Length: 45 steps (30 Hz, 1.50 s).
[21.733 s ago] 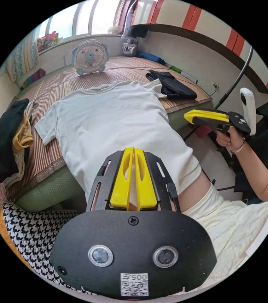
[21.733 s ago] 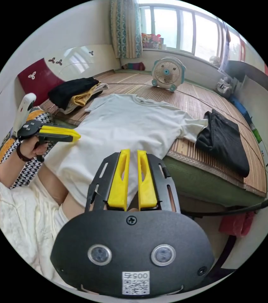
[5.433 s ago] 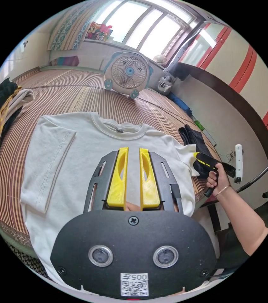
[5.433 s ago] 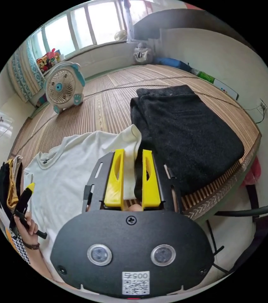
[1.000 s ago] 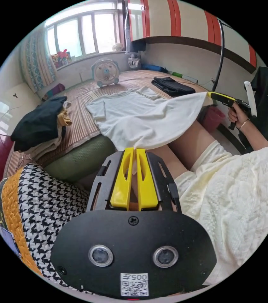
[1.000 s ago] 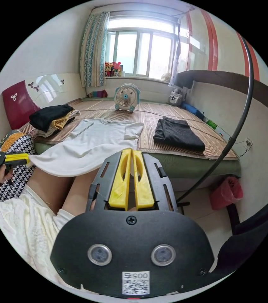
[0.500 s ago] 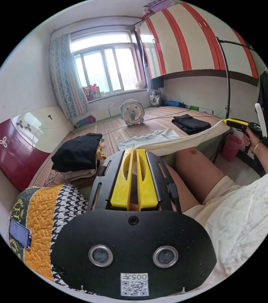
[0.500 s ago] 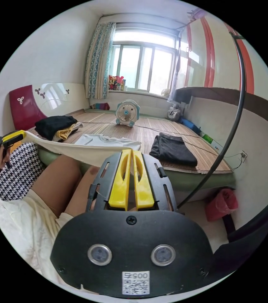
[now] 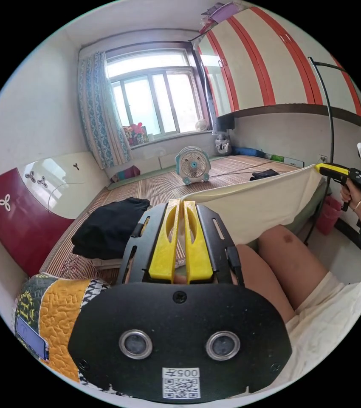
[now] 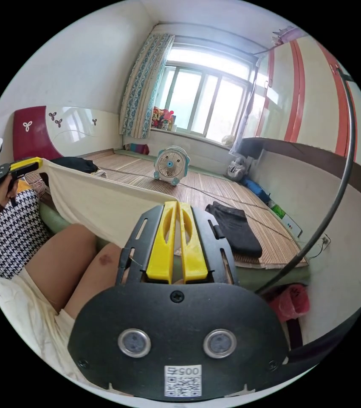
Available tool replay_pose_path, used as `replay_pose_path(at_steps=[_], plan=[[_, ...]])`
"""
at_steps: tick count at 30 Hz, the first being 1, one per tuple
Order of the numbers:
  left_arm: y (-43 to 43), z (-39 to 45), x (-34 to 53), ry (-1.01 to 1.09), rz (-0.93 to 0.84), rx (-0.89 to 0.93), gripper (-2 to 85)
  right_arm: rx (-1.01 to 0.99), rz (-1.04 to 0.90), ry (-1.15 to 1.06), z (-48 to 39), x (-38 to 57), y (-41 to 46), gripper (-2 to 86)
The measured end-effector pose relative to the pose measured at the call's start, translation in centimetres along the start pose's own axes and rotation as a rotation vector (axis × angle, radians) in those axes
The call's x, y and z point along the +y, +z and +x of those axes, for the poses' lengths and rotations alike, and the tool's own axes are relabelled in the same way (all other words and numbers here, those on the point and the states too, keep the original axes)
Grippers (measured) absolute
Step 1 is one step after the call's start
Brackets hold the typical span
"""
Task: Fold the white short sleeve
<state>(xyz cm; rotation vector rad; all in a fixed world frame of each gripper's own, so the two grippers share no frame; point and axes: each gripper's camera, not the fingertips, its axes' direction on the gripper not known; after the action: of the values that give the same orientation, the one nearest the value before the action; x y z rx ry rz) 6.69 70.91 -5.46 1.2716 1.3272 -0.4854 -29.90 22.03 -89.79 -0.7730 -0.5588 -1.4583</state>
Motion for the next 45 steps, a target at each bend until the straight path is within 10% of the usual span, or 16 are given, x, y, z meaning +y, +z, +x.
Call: replay_pose_path(at_steps=[26,45], plan=[[45.7,-3.7,-6.2,-0.015,-0.587,0.028,1.5,-0.085,-0.557,-0.244,-1.3,-5.9,49.0,-1.3],[35.0,-9.3,-5.3,-0.308,-0.389,0.107,4.1,-0.183,-0.471,0.070,8.0,-3.6,36.3,5.6]])
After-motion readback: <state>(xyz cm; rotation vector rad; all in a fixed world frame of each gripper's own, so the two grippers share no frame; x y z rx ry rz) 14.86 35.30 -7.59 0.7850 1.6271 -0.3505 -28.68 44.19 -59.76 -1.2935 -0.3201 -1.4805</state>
